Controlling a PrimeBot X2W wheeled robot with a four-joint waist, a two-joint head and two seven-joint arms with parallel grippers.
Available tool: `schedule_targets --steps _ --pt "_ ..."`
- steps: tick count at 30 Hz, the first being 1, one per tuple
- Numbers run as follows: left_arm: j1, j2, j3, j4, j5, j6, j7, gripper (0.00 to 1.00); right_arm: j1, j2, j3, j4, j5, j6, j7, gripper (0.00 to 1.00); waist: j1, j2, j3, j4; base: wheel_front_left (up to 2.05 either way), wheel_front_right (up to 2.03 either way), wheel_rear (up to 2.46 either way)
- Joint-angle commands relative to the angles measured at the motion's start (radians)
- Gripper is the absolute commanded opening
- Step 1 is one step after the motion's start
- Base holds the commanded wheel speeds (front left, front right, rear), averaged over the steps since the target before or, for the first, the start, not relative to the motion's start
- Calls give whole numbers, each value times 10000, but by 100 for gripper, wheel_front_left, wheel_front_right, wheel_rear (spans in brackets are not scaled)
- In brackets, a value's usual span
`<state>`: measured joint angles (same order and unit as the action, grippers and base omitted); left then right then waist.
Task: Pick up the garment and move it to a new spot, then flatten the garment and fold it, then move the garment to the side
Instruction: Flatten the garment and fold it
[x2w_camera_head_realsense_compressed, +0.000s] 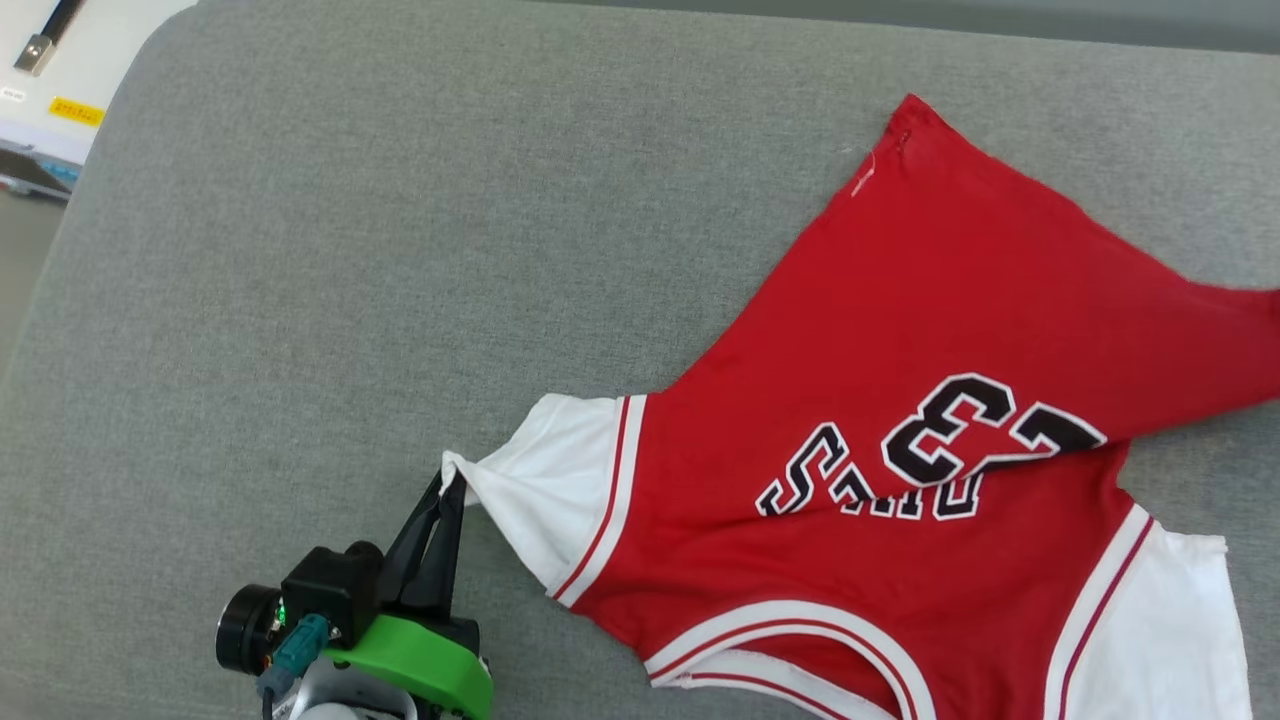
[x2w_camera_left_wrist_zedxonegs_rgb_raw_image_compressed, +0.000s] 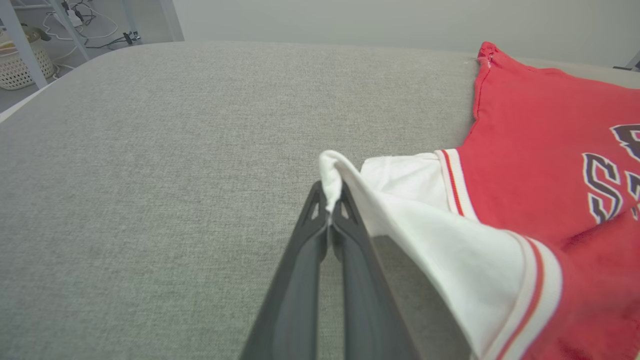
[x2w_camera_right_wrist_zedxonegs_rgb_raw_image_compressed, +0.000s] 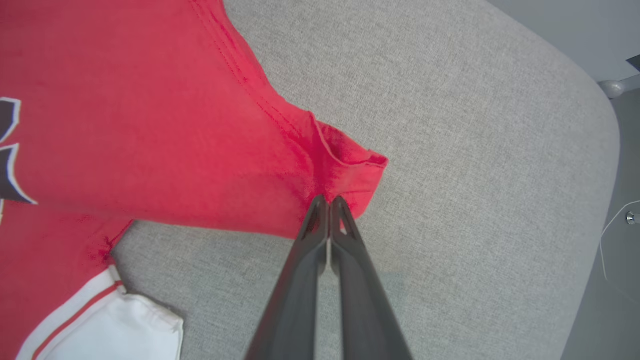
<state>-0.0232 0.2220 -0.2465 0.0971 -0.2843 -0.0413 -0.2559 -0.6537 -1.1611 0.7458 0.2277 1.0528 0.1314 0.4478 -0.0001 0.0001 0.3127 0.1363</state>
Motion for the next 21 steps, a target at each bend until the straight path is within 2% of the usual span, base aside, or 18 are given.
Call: schedule_targets --steps 1,6,10,15,21 --pt "148 52 39 50 -30 -85 -59 0 633 -188 -63 -105 253 -7 -295 0 1 -1 -634 -526 0 0 0" --pt "409 109 146 132 -45 -79 -59 0 2569 -596 -255 -385 964 -7 -1108 0 1 -1 -930 -789 0 0 0" --pt "591 148 169 271 -66 -101 -59 0 4052 -560 -416 -269 1480 -7 -1685 0 1 -1 -1192 -939 0 0 0" --pt "688 163 187 376 -103 -124 -59 0 5775 -237 -309 -311 1809 -7 -1926 0 1 -1 -1282 -1052 0 0 0" --pt "673 222 186 532 -124 -160 -59 0 6729 477 -300 -337 1672 -7 -1750 0 1 -1 -1351 -1139 0 0 0"
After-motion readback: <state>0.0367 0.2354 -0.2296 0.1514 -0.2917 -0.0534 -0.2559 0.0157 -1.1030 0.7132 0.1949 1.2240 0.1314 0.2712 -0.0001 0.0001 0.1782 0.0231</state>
